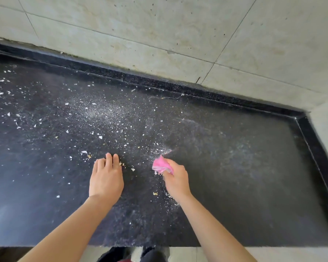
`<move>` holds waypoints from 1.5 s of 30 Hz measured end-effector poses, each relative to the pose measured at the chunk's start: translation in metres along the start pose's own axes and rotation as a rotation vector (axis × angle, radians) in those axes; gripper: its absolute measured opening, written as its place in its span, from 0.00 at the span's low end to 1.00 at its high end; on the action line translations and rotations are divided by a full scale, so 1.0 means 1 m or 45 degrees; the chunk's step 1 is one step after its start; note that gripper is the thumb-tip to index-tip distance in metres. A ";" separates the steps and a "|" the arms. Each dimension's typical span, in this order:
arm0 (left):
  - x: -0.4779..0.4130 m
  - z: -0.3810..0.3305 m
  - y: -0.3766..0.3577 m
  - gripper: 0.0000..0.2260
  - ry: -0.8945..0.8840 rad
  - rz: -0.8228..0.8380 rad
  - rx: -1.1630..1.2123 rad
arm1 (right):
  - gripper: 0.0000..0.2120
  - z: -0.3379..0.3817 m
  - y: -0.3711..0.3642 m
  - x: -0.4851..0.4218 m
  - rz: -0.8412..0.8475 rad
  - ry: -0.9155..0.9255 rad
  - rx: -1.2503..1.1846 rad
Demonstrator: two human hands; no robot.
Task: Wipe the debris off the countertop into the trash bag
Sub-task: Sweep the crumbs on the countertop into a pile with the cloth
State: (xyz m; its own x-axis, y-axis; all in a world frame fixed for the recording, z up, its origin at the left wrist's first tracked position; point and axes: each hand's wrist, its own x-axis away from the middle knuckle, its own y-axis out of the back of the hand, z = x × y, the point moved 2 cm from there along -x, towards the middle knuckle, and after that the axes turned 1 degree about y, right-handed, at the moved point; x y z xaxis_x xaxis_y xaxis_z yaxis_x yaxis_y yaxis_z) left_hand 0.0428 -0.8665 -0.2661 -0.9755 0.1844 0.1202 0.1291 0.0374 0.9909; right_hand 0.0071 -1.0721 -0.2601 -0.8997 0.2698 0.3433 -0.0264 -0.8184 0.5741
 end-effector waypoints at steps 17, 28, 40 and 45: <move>-0.001 0.013 -0.002 0.21 -0.136 -0.075 0.007 | 0.22 0.013 0.006 -0.066 -0.411 -0.130 0.252; -0.025 0.023 0.025 0.07 0.024 -0.002 0.291 | 0.17 0.070 0.023 -0.049 -0.094 0.082 -0.019; -0.104 0.072 0.001 0.29 0.547 -0.066 0.375 | 0.16 0.015 0.140 -0.234 -0.659 -0.305 0.296; -0.105 0.071 -0.002 0.28 0.529 -0.115 0.300 | 0.19 0.035 0.067 -0.200 -0.751 -0.132 0.244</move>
State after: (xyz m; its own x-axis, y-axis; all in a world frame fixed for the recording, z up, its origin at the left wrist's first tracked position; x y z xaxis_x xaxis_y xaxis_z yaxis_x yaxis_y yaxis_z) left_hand 0.1579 -0.8158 -0.2847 -0.9671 -0.2357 0.0956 0.0305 0.2657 0.9636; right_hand 0.2008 -1.1636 -0.2646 -0.7102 0.7040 -0.0071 -0.4184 -0.4139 0.8085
